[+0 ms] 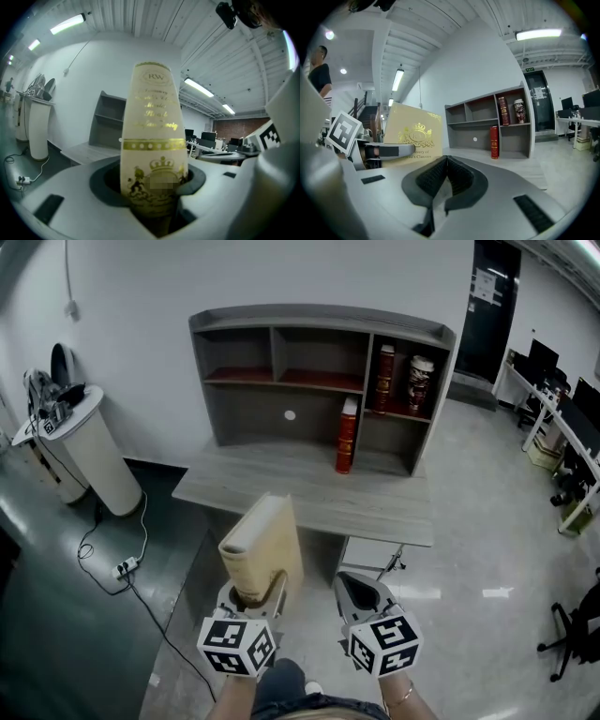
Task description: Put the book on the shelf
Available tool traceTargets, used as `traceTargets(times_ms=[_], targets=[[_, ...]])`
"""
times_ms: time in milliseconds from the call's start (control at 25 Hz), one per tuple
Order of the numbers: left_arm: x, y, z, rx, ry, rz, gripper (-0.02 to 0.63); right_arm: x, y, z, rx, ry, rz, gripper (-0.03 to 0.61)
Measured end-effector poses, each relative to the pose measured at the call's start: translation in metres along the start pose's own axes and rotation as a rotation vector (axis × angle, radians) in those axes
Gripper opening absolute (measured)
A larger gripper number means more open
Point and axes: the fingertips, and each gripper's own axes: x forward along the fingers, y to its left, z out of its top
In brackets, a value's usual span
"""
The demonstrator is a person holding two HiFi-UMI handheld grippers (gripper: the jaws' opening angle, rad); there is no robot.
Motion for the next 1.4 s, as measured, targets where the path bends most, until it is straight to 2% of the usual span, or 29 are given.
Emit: traceTargets(times_ms=[240,480,1000,1400], targets=[[0.016,0.024,0.003,0.001,0.001,0.042,0.221,0.020,-0.004,0.002,0.020,0.003,0.022,0.009],[0.054,0.069,0.010,-0.023,-0.004,0.061,0.221,0.073,-0.010,0.005,0.016,0.022,0.032,0.009],[0.154,0.181,0.063,-0.035,-0.005,0.046,0.221,0.224,-0.022,0.056,0.010,0.024,0.022,0.009],[0.200,0.234,0.088,-0.026,-0.011,0.008,0.221,0.296,-0.023,0.082,-0.004,0.010,-0.007,0.009]])
